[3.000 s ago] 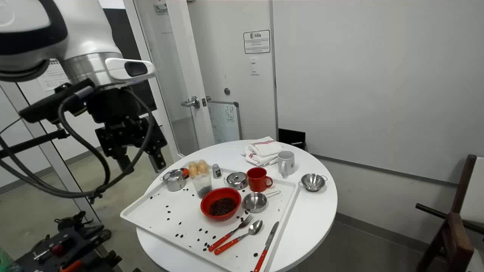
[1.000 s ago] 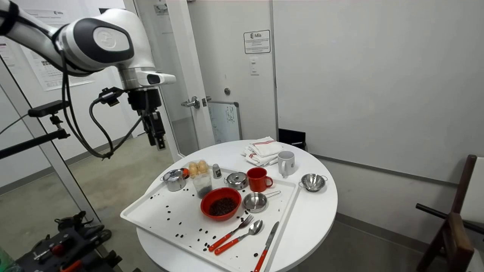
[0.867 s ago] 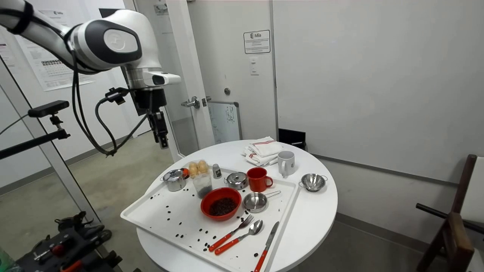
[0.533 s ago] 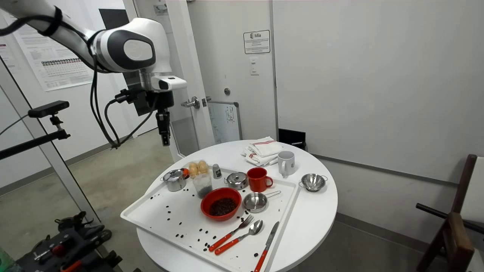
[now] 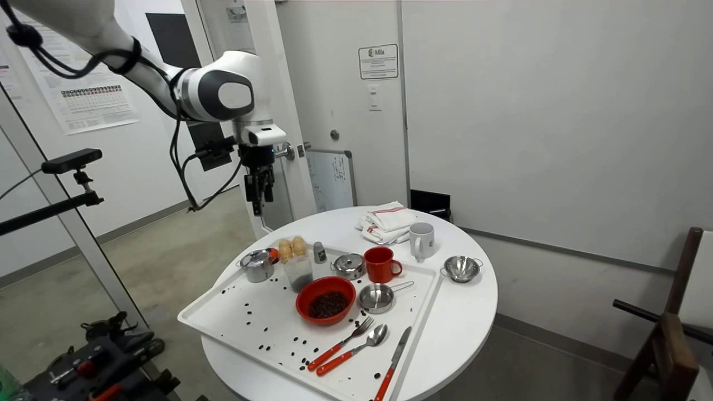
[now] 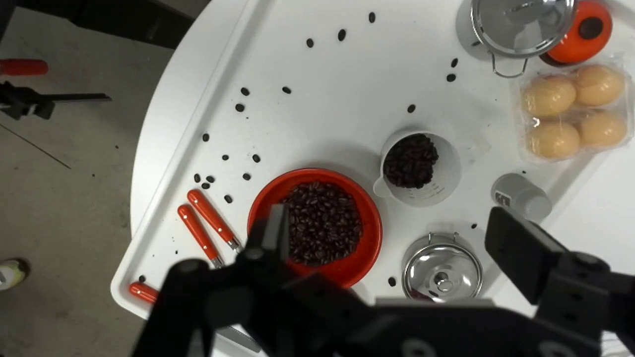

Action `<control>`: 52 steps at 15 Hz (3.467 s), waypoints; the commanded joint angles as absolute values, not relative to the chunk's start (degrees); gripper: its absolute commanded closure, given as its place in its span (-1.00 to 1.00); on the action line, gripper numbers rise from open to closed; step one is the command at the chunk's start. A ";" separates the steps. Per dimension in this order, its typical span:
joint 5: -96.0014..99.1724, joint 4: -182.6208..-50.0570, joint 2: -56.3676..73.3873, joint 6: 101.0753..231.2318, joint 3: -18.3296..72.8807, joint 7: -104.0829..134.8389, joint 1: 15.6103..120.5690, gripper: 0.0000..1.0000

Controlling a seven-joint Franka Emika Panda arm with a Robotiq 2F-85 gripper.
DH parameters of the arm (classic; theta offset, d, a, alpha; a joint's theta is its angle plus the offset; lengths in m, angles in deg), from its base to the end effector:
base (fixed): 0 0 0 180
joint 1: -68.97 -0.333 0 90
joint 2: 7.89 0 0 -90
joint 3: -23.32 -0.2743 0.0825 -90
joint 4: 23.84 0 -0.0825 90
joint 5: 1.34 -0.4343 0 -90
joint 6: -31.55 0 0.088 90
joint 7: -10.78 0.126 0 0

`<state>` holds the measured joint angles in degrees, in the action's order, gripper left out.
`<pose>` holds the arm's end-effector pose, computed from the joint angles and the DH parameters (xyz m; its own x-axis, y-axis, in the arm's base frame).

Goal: Pour some contents of the jug into the red bowl

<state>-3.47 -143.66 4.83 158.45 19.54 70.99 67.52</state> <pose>0.5892 0.0565 0.2159 0.5492 -0.8314 -0.0853 -0.8296 -0.5546 0.0646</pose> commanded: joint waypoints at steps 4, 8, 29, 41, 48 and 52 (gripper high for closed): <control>-10.43 -132.36 13.01 152.94 21.10 74.52 66.07 -1.00; -11.13 -133.68 12.08 153.47 21.57 72.35 65.30 -1.00; -15.18 -134.19 28.77 189.10 28.19 126.71 53.12 -1.00; -7.83 -130.49 28.92 171.25 27.69 135.26 52.31 -1.00; -7.68 -123.62 30.59 161.52 24.64 134.43 54.48 -1.00; -7.73 -120.61 33.63 160.14 24.67 134.67 55.14 -1.00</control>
<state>-7.92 -124.80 30.45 162.80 25.47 135.15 53.93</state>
